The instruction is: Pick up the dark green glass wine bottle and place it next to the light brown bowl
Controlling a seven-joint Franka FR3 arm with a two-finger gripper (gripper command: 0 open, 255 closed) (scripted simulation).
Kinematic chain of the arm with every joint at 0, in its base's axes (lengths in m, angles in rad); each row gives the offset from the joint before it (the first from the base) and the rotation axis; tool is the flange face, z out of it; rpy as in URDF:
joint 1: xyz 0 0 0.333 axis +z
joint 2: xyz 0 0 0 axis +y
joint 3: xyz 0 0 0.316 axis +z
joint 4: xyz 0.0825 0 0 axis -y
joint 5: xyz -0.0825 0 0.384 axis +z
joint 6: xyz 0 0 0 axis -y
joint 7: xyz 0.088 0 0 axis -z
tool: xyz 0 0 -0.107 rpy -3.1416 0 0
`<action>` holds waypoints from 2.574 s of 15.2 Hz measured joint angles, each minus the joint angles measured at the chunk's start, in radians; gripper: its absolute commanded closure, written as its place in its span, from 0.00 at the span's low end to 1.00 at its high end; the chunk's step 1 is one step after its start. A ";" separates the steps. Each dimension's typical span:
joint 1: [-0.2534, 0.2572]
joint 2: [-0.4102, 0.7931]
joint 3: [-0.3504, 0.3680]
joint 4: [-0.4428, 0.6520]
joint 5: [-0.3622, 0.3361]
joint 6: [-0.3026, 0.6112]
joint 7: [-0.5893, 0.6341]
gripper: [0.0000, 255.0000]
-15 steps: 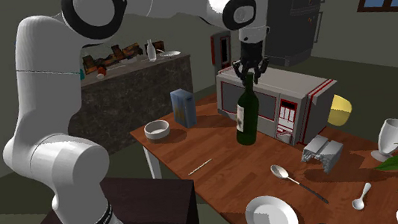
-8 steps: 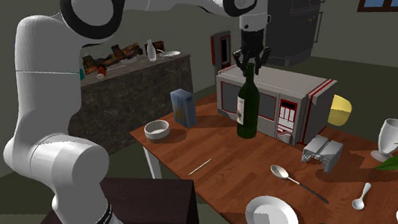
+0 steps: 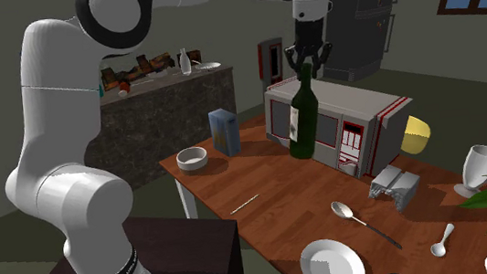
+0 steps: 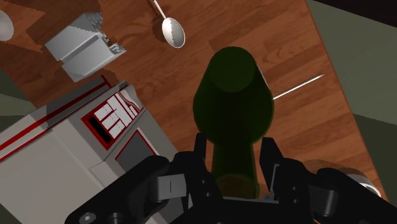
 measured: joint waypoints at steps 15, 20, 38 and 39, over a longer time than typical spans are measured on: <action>-0.048 0.044 0.006 0.255 0.024 -0.209 0.040 1.00; 0.095 -0.052 0.016 0.133 -0.048 -0.157 0.152 1.00; 0.419 -0.131 0.138 0.047 -0.163 -0.095 0.569 1.00; 0.430 -0.121 0.145 0.064 -0.161 -0.100 0.589 1.00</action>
